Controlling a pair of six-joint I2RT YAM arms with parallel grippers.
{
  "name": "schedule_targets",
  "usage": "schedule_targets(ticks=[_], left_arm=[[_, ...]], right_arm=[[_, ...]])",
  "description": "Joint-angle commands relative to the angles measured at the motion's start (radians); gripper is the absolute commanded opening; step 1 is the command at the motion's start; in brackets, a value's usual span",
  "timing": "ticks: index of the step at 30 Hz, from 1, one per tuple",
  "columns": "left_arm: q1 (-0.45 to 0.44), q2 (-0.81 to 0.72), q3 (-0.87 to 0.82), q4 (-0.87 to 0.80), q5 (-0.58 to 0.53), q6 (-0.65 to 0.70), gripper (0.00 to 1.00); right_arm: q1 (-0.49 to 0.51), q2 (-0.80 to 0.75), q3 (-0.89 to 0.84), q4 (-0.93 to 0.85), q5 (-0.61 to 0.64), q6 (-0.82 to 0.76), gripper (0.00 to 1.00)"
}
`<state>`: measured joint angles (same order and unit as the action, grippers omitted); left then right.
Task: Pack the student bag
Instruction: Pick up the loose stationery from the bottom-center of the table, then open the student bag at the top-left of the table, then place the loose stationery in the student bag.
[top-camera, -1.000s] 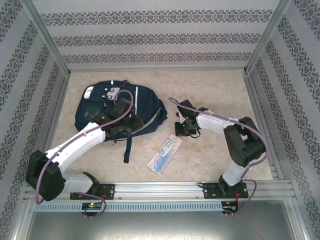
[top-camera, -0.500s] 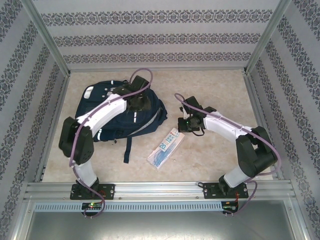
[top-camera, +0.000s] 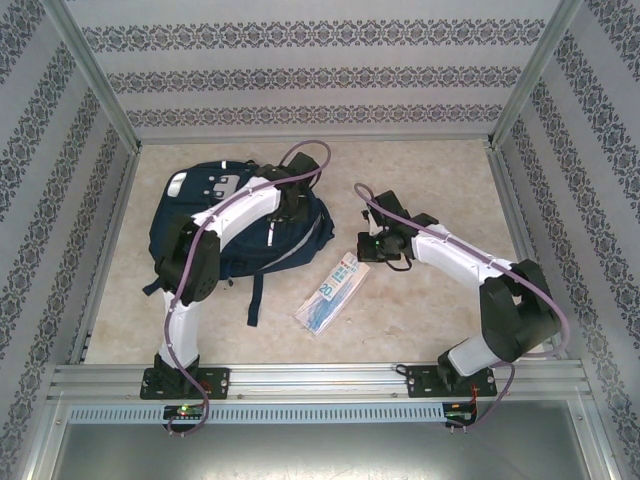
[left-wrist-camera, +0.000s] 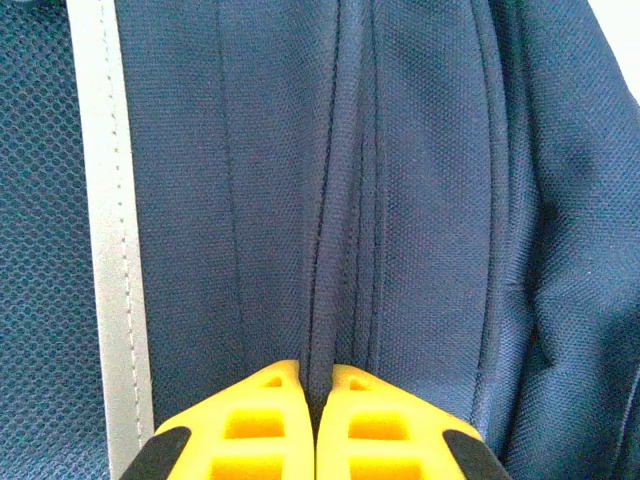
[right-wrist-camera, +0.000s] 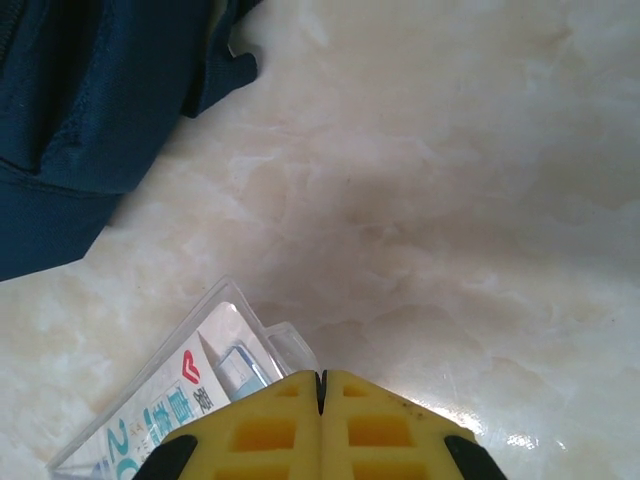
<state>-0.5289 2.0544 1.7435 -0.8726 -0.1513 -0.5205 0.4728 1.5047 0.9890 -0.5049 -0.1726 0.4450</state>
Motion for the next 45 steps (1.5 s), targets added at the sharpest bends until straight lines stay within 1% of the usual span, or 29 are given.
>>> schedule_targets(ticks=[1, 6, 8, 10, 12, 15, 18, 21, 25, 35, 39, 45], left_arm=[[0.001, -0.067, 0.02, -0.088, -0.051, -0.015, 0.0], [0.019, -0.244, 0.019, -0.053, -0.028, -0.024, 0.0], [0.036, -0.315, -0.01, -0.009, 0.006, -0.021, 0.0], [0.057, -0.385, -0.06, 0.058, 0.066, -0.018, 0.0], [0.087, -0.448, -0.111, 0.118, 0.135, -0.028, 0.0], [0.13, -0.521, -0.181, 0.186, 0.206, -0.053, 0.0], [0.175, -0.588, -0.267, 0.27, 0.276, -0.091, 0.0], [0.205, -0.626, -0.324, 0.328, 0.34, -0.12, 0.0], [0.208, -0.637, -0.337, 0.344, 0.365, -0.129, 0.0], [0.209, -0.665, -0.337, 0.374, 0.411, -0.141, 0.0], [0.208, -0.677, -0.347, 0.389, 0.436, -0.147, 0.0], [0.209, -0.687, -0.367, 0.402, 0.471, -0.152, 0.0]], right_arm=[[-0.013, -0.059, 0.06, 0.019, -0.001, -0.018, 0.0], [0.021, -0.124, 0.097, 0.079, 0.072, -0.111, 0.0], [0.037, -0.145, 0.099, 0.124, 0.108, -0.159, 0.0], [0.054, -0.16, 0.101, 0.17, 0.134, -0.206, 0.0], [0.068, -0.169, 0.102, 0.225, 0.126, -0.26, 0.0], [0.103, -0.173, 0.11, 0.289, 0.128, -0.332, 0.0], [0.125, -0.149, 0.141, 0.323, 0.084, -0.369, 0.0], [0.134, -0.099, 0.185, 0.352, 0.014, -0.352, 0.0], [0.144, -0.004, 0.284, 0.356, -0.06, -0.31, 0.0], [0.121, 0.364, 0.565, 0.348, -0.216, -0.132, 0.0], [0.105, 0.492, 0.668, 0.33, -0.233, -0.039, 0.0], [0.101, 0.63, 0.817, 0.307, -0.214, 0.064, 0.0]])
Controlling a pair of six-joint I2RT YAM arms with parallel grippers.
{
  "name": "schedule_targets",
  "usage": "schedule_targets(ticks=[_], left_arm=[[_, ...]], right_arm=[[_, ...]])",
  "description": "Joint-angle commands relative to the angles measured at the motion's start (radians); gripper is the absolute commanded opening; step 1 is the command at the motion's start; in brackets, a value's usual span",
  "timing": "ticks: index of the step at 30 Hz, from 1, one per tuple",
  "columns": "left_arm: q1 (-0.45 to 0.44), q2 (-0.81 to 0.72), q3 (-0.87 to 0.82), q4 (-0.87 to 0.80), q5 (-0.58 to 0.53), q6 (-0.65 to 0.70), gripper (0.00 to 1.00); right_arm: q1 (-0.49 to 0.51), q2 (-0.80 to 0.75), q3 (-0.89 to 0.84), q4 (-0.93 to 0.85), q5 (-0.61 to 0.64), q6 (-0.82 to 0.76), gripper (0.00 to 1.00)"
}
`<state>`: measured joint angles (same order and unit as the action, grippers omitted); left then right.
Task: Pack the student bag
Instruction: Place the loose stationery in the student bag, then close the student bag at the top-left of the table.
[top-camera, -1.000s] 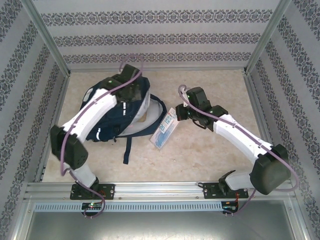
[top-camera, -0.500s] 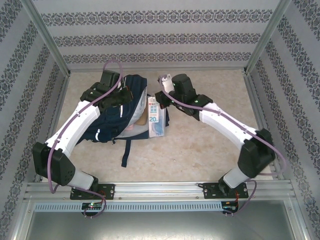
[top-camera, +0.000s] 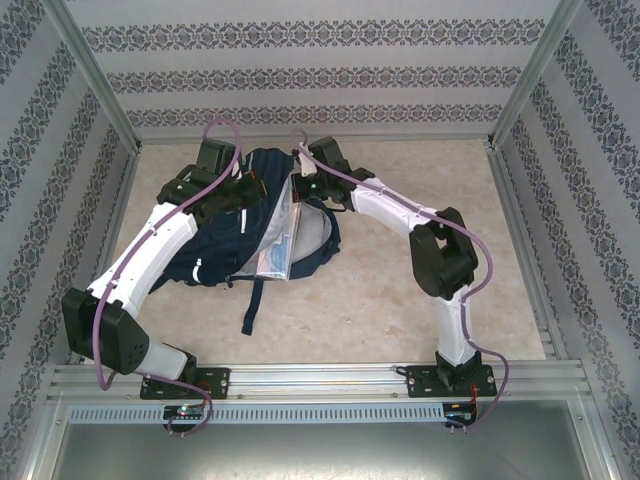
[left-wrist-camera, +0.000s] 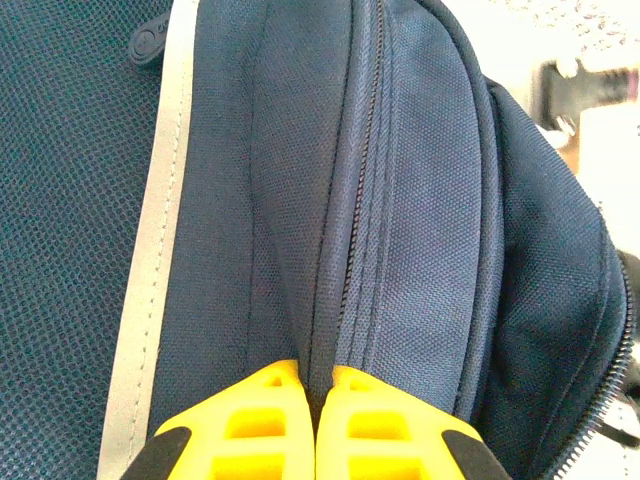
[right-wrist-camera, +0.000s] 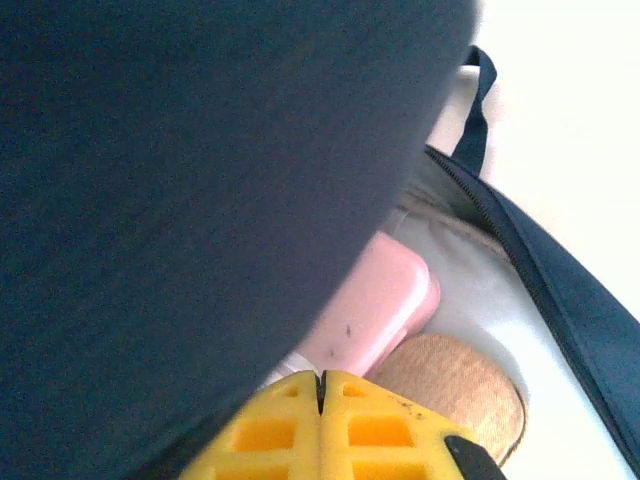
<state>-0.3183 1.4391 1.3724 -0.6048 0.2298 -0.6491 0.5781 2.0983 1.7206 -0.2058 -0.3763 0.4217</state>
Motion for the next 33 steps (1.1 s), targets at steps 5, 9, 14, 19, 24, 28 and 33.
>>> schedule_targets(ticks=[5, 9, 14, 19, 24, 28, 33], left_arm=[[-0.001, -0.074, -0.026, 0.151, 0.109, -0.034, 0.0], [-0.001, -0.064, -0.038, 0.167, 0.126, -0.044, 0.0], [-0.001, -0.049, -0.03, 0.162, 0.125, -0.034, 0.0], [-0.001, -0.034, -0.035, 0.161, 0.122, -0.026, 0.0], [-0.002, -0.01, -0.047, 0.163, 0.129, -0.022, 0.0], [-0.002, 0.014, -0.068, 0.166, 0.148, -0.025, 0.16], [-0.001, 0.031, -0.084, 0.156, 0.167, -0.033, 0.49]], right_arm=[[0.007, 0.146, 0.216, -0.048, -0.007, 0.099, 0.0], [0.013, 0.195, 0.271, -0.086, 0.021, 0.116, 0.0], [0.005, 0.224, 0.302, -0.104, -0.008, 0.138, 0.36], [-0.024, 0.127, 0.198, -0.044, 0.013, 0.158, 0.59], [-0.09, 0.006, 0.049, -0.007, 0.045, 0.19, 0.64], [-0.146, -0.114, -0.126, 0.048, 0.078, 0.236, 0.63], [-0.19, -0.264, -0.314, 0.079, 0.091, 0.253, 0.63]])
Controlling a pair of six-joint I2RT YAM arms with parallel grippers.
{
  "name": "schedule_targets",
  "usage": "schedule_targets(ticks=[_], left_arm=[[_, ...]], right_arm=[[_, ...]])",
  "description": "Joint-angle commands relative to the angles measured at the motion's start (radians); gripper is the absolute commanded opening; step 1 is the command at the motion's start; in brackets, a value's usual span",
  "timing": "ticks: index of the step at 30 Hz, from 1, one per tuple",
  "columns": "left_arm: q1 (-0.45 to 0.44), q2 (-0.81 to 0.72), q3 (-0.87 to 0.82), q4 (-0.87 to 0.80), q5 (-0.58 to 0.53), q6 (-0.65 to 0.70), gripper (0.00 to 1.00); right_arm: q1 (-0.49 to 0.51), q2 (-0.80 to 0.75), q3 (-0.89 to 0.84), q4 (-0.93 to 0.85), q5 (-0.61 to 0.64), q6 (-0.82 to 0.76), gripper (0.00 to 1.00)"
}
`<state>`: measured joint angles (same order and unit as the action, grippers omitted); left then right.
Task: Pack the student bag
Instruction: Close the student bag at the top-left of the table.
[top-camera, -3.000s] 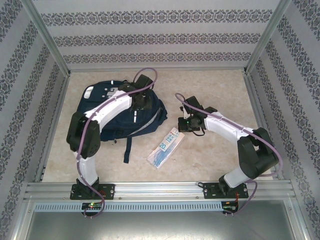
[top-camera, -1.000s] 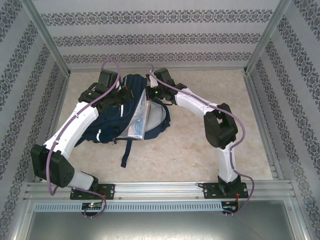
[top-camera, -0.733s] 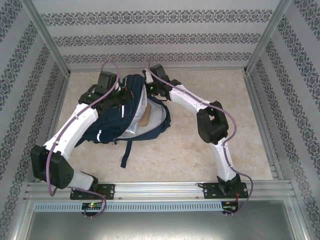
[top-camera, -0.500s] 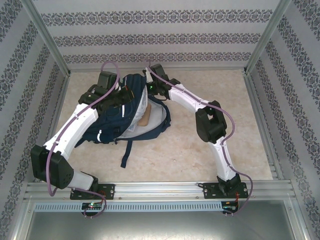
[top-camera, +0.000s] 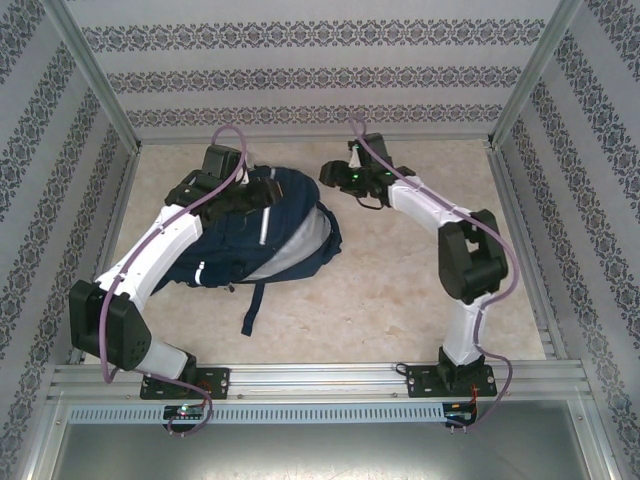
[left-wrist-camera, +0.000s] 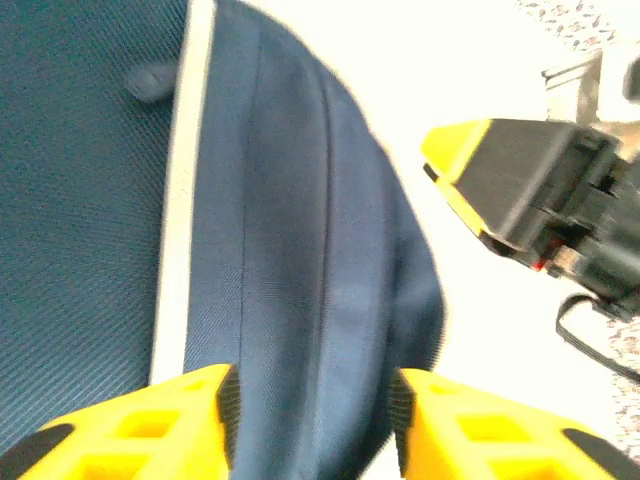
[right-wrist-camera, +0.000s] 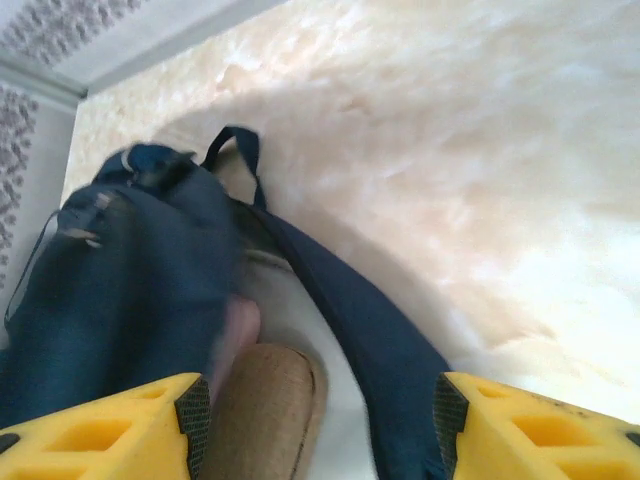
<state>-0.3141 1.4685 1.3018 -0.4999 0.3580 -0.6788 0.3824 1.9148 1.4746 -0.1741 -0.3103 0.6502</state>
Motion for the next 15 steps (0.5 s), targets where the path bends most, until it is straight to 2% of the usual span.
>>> schedule_targets(ticks=[1, 4, 7, 13, 15], left_arm=[[-0.006, 0.0, -0.014, 0.043, 0.031, -0.004, 0.52], [-0.006, -0.028, -0.015, -0.001, -0.03, -0.001, 0.58], [0.001, -0.078, -0.032, -0.081, -0.143, -0.017, 0.65], [0.073, -0.255, -0.224, -0.187, -0.3, -0.161, 0.65], [0.111, -0.334, -0.32, -0.201, -0.308, -0.219, 0.64]], right_arm=[[0.005, -0.105, -0.094, 0.048, 0.027, 0.021, 0.63], [0.006, -0.173, -0.16, 0.042, 0.024, 0.008, 0.63], [0.018, -0.231, -0.212, 0.03, 0.016, -0.014, 0.63], [0.08, -0.319, -0.303, 0.016, 0.026, -0.054, 0.62], [0.118, -0.336, -0.32, 0.01, 0.039, -0.068, 0.62]])
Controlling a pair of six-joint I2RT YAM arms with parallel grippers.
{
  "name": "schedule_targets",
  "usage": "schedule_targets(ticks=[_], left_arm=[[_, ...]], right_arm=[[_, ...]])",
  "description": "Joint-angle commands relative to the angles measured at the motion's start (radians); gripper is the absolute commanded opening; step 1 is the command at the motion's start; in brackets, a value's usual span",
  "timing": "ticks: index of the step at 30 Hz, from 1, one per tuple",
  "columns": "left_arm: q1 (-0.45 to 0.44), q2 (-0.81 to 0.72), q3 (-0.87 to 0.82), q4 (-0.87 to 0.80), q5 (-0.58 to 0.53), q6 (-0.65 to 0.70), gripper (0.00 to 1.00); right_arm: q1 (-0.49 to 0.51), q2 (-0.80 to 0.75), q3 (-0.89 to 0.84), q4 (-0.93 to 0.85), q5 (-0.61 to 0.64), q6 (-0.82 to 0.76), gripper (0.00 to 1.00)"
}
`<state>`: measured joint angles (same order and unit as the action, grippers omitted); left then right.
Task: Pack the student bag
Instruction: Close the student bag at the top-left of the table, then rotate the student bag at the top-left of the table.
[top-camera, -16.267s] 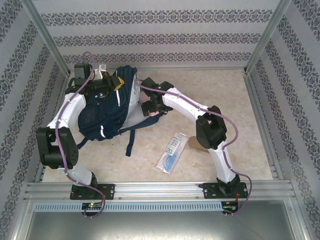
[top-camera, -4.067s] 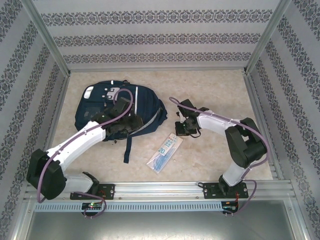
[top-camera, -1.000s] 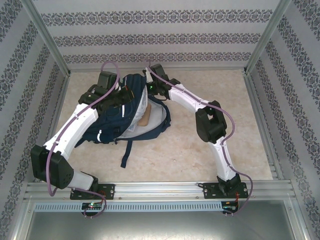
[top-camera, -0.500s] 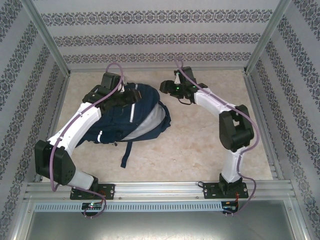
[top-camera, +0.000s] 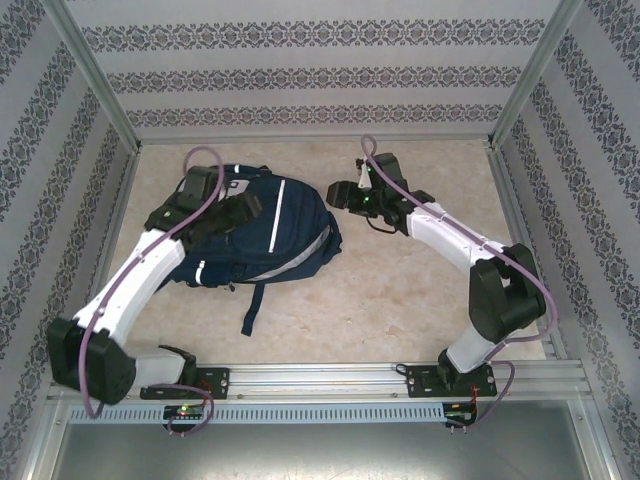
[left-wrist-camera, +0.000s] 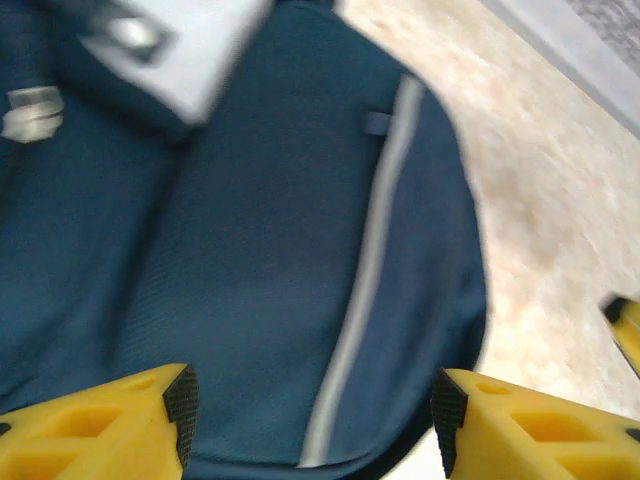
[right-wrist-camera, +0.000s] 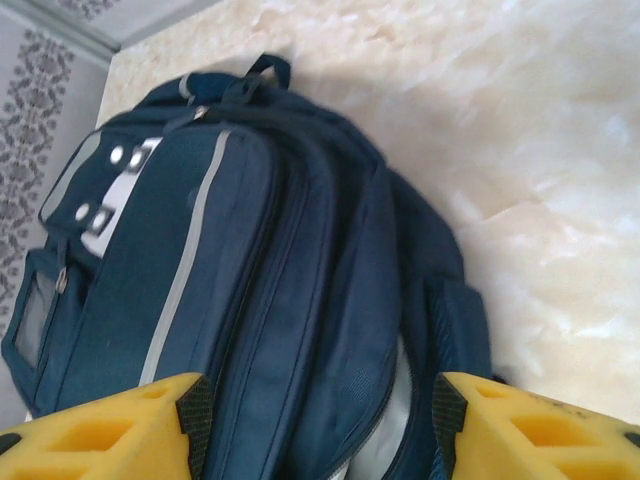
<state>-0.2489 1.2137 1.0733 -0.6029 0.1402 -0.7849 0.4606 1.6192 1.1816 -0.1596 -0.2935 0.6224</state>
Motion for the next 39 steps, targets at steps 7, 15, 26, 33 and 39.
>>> schedule_targets(ticks=[7, 15, 26, 33, 39], left_arm=[[0.159, -0.312, -0.402, -0.043, -0.026, -0.272, 0.62], [0.282, -0.345, -0.579, 0.073, 0.054, -0.322, 0.63], [0.324, -0.117, -0.595, 0.364, 0.13, -0.217, 0.56], [0.287, -0.049, -0.622, 0.513, 0.198, -0.314, 0.1], [0.133, -0.08, -0.617, 0.564, 0.109, -0.451, 0.0]], right_arm=[[0.201, -0.067, -0.032, -0.041, 0.107, -0.103, 0.62], [0.316, -0.026, -0.014, -0.043, 0.102, -0.109, 0.61], [0.406, -0.001, 0.004, -0.071, 0.13, -0.096, 0.61], [0.424, -0.026, -0.012, -0.092, 0.158, -0.098, 0.61], [0.435, -0.055, -0.05, -0.103, 0.187, -0.099, 0.61]])
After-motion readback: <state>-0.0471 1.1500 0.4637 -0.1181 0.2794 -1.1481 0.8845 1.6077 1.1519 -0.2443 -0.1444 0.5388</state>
